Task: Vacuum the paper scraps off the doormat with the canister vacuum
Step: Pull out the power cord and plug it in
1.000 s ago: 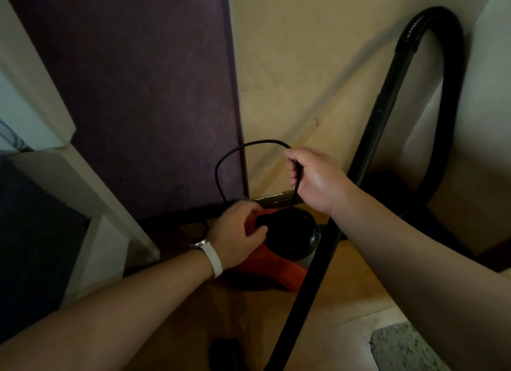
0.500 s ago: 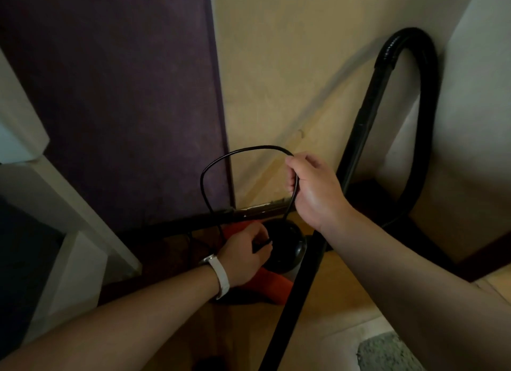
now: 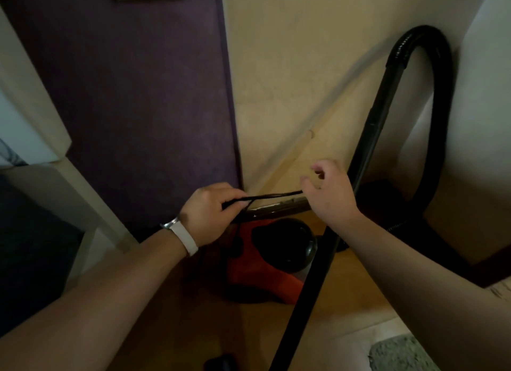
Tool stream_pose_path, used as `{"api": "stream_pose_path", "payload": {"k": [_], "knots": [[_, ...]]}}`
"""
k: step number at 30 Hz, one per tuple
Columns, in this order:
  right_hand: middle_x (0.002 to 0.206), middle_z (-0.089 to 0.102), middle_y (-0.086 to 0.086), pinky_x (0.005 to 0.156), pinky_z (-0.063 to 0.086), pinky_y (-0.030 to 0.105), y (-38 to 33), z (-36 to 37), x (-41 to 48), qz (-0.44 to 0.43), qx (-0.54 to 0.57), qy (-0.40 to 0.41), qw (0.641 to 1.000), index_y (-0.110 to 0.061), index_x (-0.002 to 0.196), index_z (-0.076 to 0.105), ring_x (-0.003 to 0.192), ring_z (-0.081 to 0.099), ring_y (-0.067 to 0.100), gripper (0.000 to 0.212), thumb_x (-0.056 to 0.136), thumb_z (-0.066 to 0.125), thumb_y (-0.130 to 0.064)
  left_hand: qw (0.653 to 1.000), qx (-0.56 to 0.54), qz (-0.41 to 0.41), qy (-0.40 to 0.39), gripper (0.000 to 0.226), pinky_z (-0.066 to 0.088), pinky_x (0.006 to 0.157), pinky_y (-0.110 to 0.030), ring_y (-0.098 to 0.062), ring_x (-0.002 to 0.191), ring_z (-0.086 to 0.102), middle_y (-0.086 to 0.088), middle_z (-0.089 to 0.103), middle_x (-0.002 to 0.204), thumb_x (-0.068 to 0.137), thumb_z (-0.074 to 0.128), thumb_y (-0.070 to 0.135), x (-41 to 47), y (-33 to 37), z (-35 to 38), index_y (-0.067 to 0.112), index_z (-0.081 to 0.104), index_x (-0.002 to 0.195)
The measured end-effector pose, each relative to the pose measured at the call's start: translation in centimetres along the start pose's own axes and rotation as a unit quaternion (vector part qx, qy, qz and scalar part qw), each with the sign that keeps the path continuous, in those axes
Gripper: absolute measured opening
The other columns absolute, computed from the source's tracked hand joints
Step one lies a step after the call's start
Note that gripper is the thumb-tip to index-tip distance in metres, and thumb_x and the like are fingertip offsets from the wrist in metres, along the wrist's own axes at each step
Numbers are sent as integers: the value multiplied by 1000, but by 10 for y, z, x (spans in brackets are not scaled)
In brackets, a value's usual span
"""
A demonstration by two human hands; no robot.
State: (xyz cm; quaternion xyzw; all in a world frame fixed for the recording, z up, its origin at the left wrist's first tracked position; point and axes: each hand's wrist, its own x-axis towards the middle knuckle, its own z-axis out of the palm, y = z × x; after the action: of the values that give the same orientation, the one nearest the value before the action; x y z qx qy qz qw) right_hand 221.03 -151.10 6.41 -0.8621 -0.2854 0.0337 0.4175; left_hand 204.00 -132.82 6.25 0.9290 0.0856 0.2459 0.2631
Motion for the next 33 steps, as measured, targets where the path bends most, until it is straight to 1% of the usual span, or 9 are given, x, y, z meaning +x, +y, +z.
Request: {"api": "stream_pose_path", "payload": {"k": [4, 7, 11, 16, 19, 21, 24, 29, 33], "knots": [[121, 53, -7, 96, 47, 28, -17, 3, -10, -117, -30, -120, 985, -16, 130, 56, 114, 51, 8, 38, 97, 60, -35, 996, 60, 69, -21, 22, 53, 71, -29, -8, 79, 62, 5, 67, 89, 86, 63, 30, 18, 8, -5, 17, 75, 99], [112, 61, -6, 89, 50, 30, -35, 10, -13, -172, -50, -153, 972, -17, 124, 60, 106, 58, 12, 32, 97, 60, -36, 995, 48, 88, -6, 19, 51, 70, -28, -11, 77, 62, 2, 67, 85, 80, 70, 29, 32, 21, -8, 14, 75, 91], [84, 65, -1, 67, 48, 36, -49, 17, -10, -189, 26, -117, 975, -15, 103, 67, 76, 60, 14, 14, 98, 59, -25, 994, -90, -19, 52, 19, 51, 74, -19, -5, 79, 63, 3, 68, 86, 75, 80, 17, 47, 32, -18, 19, 71, 92], [64, 57, -6, 52, 41, 28, -63, 21, 0, -158, 97, -66, 980, -16, 89, 65, 58, 55, 8, 16, 98, 59, -29, 920, -337, -147, 137, 32, 49, 69, -10, 6, 73, 62, 4, 66, 85, 74, 74, -6, 63, 40, -22, 15, 64, 96], [65, 60, -7, 51, 43, 27, -80, 17, 12, -128, 122, -58, 983, -22, 89, 64, 57, 56, 5, 17, 98, 58, -35, 865, -444, -172, 160, 27, 53, 68, -17, -2, 73, 65, 3, 69, 79, 79, 68, -10, 76, 48, -24, 13, 67, 93], [64, 59, -6, 48, 37, 20, -96, 11, 22, -123, 133, -58, 982, -23, 89, 62, 54, 55, 4, 17, 99, 57, -36, 852, -468, -168, 163, 24, 55, 69, -19, -6, 75, 66, 3, 71, 79, 82, 64, -9, 86, 51, -30, 12, 68, 93], [64, 61, -3, 45, 37, 22, -121, 2, 36, -136, 129, -52, 981, -24, 90, 62, 52, 55, 6, 18, 100, 56, -38, 859, -458, -164, 161, 21, 56, 74, -25, -9, 78, 67, 3, 72, 81, 86, 63, -5, 102, 51, -49, 13, 70, 95], [61, 58, -6, 46, 35, 20, -170, -9, 62, -158, 113, -6, 981, -21, 88, 63, 53, 54, 7, 19, 99, 58, -37, 933, -273, -100, 210, 24, 54, 72, -21, -8, 82, 64, -2, 68, 98, 84, 71, 14, 127, 38, -108, 23, 64, 105], [60, 52, -7, 50, 37, 20, -228, -12, 90, -184, 91, 28, 978, -20, 86, 59, 54, 51, 6, 20, 98, 58, -36, 935, -218, -100, 260, 18, 50, 65, -15, -2, 78, 62, 2, 67, 98, 86, 69, 21, 140, 20, -160, 30, 63, 101]]}}
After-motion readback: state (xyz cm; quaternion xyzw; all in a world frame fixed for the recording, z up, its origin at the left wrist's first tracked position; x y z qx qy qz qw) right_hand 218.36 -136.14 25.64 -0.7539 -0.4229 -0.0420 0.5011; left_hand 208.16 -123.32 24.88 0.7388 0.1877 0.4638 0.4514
